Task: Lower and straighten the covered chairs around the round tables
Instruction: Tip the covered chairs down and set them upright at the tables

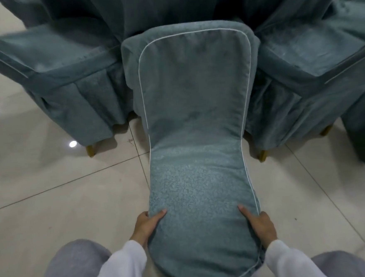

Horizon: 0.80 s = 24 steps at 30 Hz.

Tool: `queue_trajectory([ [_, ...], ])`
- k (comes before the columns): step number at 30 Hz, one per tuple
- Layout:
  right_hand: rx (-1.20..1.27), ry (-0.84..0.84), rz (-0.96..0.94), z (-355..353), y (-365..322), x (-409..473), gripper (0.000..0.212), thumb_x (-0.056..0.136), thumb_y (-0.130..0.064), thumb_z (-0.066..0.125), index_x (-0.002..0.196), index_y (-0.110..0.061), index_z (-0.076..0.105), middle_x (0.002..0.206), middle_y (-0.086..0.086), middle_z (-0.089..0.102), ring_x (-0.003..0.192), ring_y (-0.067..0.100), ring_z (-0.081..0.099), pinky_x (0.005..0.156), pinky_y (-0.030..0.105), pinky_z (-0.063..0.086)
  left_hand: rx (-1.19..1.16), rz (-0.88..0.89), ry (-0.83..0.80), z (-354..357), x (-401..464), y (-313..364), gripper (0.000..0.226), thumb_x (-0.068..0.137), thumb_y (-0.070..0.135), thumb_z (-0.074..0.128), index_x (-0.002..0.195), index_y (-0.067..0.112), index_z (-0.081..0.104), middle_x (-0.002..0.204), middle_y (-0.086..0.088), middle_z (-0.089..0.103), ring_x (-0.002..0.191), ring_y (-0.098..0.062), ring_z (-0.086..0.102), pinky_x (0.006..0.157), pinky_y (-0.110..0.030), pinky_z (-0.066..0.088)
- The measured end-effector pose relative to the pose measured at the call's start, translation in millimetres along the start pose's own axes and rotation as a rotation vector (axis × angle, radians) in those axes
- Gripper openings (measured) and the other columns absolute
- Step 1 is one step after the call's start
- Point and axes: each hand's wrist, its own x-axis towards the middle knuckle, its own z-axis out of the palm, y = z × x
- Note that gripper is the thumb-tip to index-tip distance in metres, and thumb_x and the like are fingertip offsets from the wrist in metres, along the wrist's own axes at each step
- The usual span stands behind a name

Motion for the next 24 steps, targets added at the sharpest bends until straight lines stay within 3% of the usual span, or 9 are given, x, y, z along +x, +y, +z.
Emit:
queue_trajectory([
  [3,-0.057,0.051,-0.049,-40,-35,-67,0.101,0.049,-0.098,0.065,0.11,-0.018,0.063,0.111,0.01,0.071,0.099,0.033,0.069,0.089,0.042,0.056,0.017,0.012,-0.021,-14,-64,39,0.031,0.076,0.029,0.088,0.09,0.009,0.067,0.087,-0.003,0.074,0.077,-0.018,0.073,0.058,-0.022,0.055],
  [7,-0.098,0.065,-0.107,-88,-78,-144,0.083,0.067,-0.088,0.066,0.107,-0.015,0.062,0.114,0.016,0.071,0.099,0.035,0.068,0.086,0.041,0.055,0.058,0.004,-0.017,-32,-144,83,0.035,0.076,0.034,0.088,0.089,0.009,0.067,0.092,-0.006,0.075,0.081,-0.023,0.073,0.065,-0.026,0.057],
  [10,-0.12,0.071,-0.143,-120,-109,-197,0.072,0.079,-0.076,0.066,0.105,-0.009,0.062,0.115,0.021,0.069,0.1,0.037,0.066,0.083,0.04,0.052,0.155,0.007,0.043,-50,-190,112,0.058,0.067,0.056,0.087,0.097,0.009,0.071,0.093,-0.005,0.076,0.082,-0.025,0.074,0.077,-0.035,0.061],
  [12,-0.149,0.048,-0.143,-139,-128,-228,0.068,0.082,-0.072,0.066,0.103,-0.007,0.061,0.115,0.022,0.069,0.093,0.035,0.063,0.079,0.038,0.049,0.249,0.015,0.09,-59,-219,127,0.078,0.064,0.075,0.075,0.107,0.01,0.07,0.103,-0.005,0.075,0.088,-0.026,0.072,0.086,-0.039,0.059],
  [15,-0.173,0.025,-0.142,-165,-154,-268,0.06,0.085,-0.067,0.068,0.099,-0.009,0.059,0.116,0.022,0.068,0.084,0.029,0.056,0.074,0.034,0.044,0.397,0.013,0.143,-72,-253,147,0.084,0.078,0.077,0.058,0.125,0.007,0.06,0.123,-0.013,0.067,0.104,-0.032,0.066,0.093,-0.039,0.053],
  [18,-0.216,-0.005,-0.116,-185,-167,-299,0.056,0.087,-0.063,0.069,0.099,-0.01,0.056,0.12,0.022,0.067,0.085,0.028,0.054,0.075,0.033,0.043,0.427,-0.02,0.118,-87,-276,155,0.103,0.065,0.084,0.055,0.129,0.003,0.06,0.126,-0.015,0.066,0.106,-0.034,0.066,0.096,-0.043,0.054],
  [21,-0.267,-0.025,-0.092,-199,-171,-321,0.061,0.087,-0.063,0.068,0.105,-0.005,0.062,0.121,0.022,0.068,0.088,0.03,0.057,0.076,0.033,0.044,0.447,-0.044,0.109,-94,-304,161,0.093,0.079,0.073,0.058,0.132,-0.003,0.059,0.13,-0.019,0.064,0.111,-0.035,0.065,0.098,-0.041,0.053],
  [24,-0.29,-0.055,-0.056,-210,-173,-336,0.07,0.086,-0.063,0.069,0.116,0.0,0.065,0.124,0.022,0.067,0.104,0.036,0.065,0.078,0.033,0.045,0.444,-0.064,0.118,-98,-329,162,0.082,0.088,0.062,0.061,0.134,-0.006,0.056,0.132,-0.021,0.062,0.113,-0.037,0.064,0.099,-0.042,0.052],
])
